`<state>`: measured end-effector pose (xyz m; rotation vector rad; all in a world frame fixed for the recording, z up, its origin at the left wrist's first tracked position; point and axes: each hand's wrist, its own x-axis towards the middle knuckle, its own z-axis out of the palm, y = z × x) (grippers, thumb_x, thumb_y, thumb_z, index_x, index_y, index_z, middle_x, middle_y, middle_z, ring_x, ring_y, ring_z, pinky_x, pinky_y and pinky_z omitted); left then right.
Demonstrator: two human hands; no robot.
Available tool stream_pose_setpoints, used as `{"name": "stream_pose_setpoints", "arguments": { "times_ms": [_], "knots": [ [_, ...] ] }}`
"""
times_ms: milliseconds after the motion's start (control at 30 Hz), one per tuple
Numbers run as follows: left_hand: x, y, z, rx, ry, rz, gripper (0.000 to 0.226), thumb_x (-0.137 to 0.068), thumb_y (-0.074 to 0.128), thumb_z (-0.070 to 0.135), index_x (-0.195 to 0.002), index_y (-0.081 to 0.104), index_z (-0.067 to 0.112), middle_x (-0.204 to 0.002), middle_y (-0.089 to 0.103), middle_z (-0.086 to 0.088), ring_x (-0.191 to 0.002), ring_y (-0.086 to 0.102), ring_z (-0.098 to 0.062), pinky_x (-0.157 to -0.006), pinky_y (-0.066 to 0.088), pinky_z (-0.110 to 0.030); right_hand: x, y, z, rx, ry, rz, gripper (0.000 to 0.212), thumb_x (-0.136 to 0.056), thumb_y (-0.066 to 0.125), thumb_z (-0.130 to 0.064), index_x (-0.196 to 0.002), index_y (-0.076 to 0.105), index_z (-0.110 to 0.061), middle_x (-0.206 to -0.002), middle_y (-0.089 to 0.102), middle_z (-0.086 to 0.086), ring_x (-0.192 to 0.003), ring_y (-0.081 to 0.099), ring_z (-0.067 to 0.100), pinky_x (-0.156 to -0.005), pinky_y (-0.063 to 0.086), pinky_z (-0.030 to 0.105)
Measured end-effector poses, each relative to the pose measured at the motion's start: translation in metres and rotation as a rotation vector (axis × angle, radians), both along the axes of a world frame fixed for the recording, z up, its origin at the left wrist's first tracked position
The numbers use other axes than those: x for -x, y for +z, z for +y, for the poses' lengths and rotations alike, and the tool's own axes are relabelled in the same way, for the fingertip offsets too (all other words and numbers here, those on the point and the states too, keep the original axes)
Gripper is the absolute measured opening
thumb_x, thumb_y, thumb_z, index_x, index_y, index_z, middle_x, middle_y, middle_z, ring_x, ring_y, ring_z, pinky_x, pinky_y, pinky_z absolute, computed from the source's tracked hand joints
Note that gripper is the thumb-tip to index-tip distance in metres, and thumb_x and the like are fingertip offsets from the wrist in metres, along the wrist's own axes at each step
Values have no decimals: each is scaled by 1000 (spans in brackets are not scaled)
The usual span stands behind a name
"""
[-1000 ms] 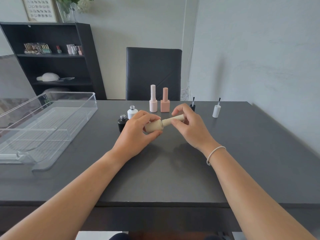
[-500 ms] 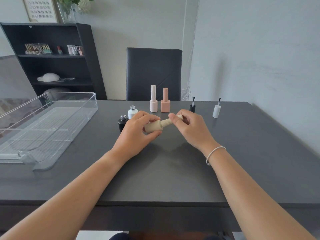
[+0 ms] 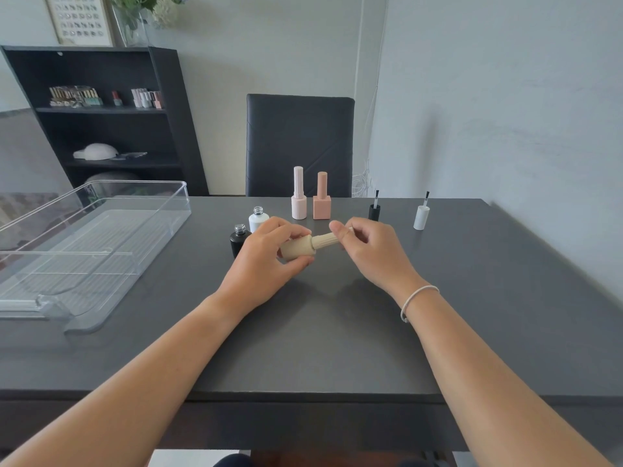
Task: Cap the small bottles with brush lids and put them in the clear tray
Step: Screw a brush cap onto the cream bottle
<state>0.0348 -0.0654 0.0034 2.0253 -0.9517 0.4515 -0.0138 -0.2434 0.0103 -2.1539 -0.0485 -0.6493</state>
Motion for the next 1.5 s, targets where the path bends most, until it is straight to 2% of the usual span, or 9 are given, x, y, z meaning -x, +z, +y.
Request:
{"name": "stream_pose_setpoints", "arguments": {
  "times_ms": [167, 333, 467, 633, 900, 1033, 1233, 1400, 1500],
  "knots": [
    [-1, -1, 0, 7, 0, 7, 31, -74, 74, 17, -104, 65, 20, -92, 52, 14, -88, 49, -1, -71, 39, -8, 0, 0, 0, -22, 37, -35, 26, -88, 56, -30, -74, 55, -8, -53, 44, -9, -48, 39, 4, -49, 33, 12],
    [-1, -2, 0, 4, -8, 14, 31, -74, 74, 18, -104, 65, 22, -93, 52, 15, -88, 50, -2, -72, 40, -9, 0, 0, 0, -26, 4, -1, 49, -87, 51, -47, -67, 52, -2, -47, 39, -8, -46, 37, 6, -47, 31, 14],
    [-3, -2, 0, 12, -5, 16, 31, -74, 74, 18, -104, 65, 22, -92, 51, 16, -88, 49, -1, -71, 40, -9, 0, -1, 0, -4, 51, -17, 22, -88, 56, -28, -77, 55, -9, -56, 45, -8, -51, 40, 3, -49, 33, 10],
    [-2, -1, 0, 19, -6, 26, 32, -75, 73, 17, -105, 65, 20, -92, 52, 15, -87, 50, -1, -71, 40, -8, 1, 2, 2, -11, 31, -21, 27, -88, 56, -28, -75, 56, -5, -52, 43, -8, -50, 39, 3, -48, 33, 11],
    [-7, 10, 27, 184, 196, -58, 38, -76, 70, 32, -111, 57, 34, -103, 51, 13, -90, 48, -8, -71, 37, -6, -9, 30, 4, -235, 16, -33, 21, -91, 53, -22, -80, 54, -4, -68, 55, 6, -41, 43, 5, -42, 38, 25],
    [-26, 8, 59, 171, 369, 117, 43, -76, 69, 35, -115, 52, 36, -108, 49, 9, -93, 49, -11, -73, 39, -18, -34, 60, 8, -124, 30, -35, 16, -90, 53, -23, -83, 54, -8, -77, 61, -1, -48, 49, 4, -48, 43, 22],
    [-40, -5, 74, -7, 278, 381, 47, -71, 73, 41, -113, 56, 29, -104, 59, 8, -92, 57, -9, -75, 40, -19, -91, 84, 34, 74, 116, 59, 9, -89, 53, -23, -87, 55, -15, -82, 55, -4, -54, 46, 4, -48, 36, 12],
    [-42, -8, 73, -13, 250, 363, 26, -72, 75, 34, -86, 56, 45, -89, 62, 18, -83, 58, -2, -68, 40, -11, -123, 82, 51, 199, 97, 77, 14, -87, 57, -18, -98, 60, -10, -98, 63, 2, -85, 57, 17, -77, 48, 29],
    [-44, -9, 72, 6, 246, 366, 27, -71, 75, 33, -81, 55, 48, -84, 62, 21, -81, 59, -1, -68, 41, -11, -133, 75, 54, 315, 36, 105, 13, -87, 55, -16, -99, 58, -12, -98, 64, 3, -86, 59, 21, -82, 50, 37]
  ]
}}
